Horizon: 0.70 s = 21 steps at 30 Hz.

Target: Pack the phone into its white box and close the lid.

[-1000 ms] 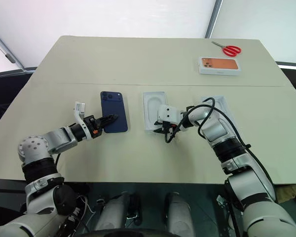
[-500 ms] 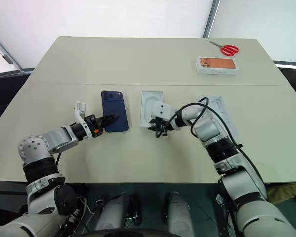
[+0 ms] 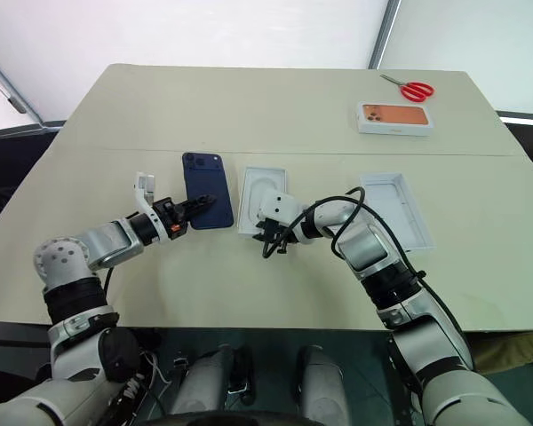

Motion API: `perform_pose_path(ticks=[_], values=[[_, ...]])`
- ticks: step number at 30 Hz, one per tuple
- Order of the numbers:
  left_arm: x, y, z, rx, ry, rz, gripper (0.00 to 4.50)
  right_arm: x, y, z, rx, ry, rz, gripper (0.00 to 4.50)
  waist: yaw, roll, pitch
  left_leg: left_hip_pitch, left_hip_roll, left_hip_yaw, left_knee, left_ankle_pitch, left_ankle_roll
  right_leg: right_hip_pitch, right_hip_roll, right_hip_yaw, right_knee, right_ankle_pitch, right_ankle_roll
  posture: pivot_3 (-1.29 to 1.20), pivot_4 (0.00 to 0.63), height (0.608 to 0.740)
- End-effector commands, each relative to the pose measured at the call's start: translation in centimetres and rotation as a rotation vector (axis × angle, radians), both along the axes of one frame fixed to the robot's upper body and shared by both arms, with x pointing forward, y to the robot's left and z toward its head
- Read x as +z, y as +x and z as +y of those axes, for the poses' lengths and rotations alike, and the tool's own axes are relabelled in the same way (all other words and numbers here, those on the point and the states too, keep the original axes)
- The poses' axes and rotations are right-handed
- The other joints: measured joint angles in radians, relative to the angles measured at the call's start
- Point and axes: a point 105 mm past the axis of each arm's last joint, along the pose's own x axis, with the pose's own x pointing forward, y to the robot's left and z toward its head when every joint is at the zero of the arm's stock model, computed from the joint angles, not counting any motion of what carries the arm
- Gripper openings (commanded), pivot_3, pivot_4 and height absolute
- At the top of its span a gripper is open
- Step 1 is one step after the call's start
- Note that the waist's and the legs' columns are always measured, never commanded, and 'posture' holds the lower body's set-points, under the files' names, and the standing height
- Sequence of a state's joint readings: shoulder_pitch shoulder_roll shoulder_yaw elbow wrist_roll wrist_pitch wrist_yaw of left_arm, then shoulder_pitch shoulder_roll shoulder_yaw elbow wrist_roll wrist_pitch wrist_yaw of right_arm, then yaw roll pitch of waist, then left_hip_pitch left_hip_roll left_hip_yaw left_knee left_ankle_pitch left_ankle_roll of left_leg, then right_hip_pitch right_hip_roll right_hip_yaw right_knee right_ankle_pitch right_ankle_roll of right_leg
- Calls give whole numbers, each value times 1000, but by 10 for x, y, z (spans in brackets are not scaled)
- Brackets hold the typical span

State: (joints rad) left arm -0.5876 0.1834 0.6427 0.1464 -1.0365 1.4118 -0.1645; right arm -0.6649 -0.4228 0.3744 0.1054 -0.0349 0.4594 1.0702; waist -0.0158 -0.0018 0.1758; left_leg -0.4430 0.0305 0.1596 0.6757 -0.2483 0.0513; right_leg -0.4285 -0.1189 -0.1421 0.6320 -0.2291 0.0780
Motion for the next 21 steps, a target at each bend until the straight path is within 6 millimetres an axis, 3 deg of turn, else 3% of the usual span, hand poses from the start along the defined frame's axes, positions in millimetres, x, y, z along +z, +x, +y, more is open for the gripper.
perform_pose_path(ticks=[1, 4, 10, 15, 18, 21], values=[[19, 2, -4, -14, -26, -74, 0, 4, 0, 3, 6, 19, -18, 2635, 1, 0, 0, 0, 0, 0, 0, 0, 0, 0, 0, 0, 0, 0, 0, 0, 150, 738], [20, 2, -6, -23, -29, -75, 0, 8, -3, 5, 6, 42, 23, 4110, 1, 0, 0, 0, 0, 0, 0, 0, 0, 0, 0, 0, 0, 0, 0, 0, 150, 738], [17, 0, -17, -57, -28, -70, 0, 37, 5, -3, -35, 114, -21, 4110, 3, 0, 0, 0, 0, 0, 0, 0, 0, 0, 0, 0, 0, 0, 0, 0, 150, 738], [16, 5, -43, -115, -36, -56, 0, 63, 21, -50, -148, 147, -57, 4110, 10, -1, 1, -1, -1, -1, 1, 0, 0, 0, 0, -1, 0, 0, 0, 0, 150, 738], [9, 14, -56, -128, -35, 1, 0, 63, 28, -82, -230, 118, -88, 4110, 8, -2, 1, -1, -1, -1, 1, 0, 1, 0, 0, -1, 0, 0, 0, 0, 150, 738], [9, 20, -60, -137, -14, -1, 0, 60, 30, -95, -268, 118, -91, 4110, 0, -2, 1, -1, -1, 0, 1, 0, 1, 0, 0, -1, 0, 0, 0, 0, 150, 738]])
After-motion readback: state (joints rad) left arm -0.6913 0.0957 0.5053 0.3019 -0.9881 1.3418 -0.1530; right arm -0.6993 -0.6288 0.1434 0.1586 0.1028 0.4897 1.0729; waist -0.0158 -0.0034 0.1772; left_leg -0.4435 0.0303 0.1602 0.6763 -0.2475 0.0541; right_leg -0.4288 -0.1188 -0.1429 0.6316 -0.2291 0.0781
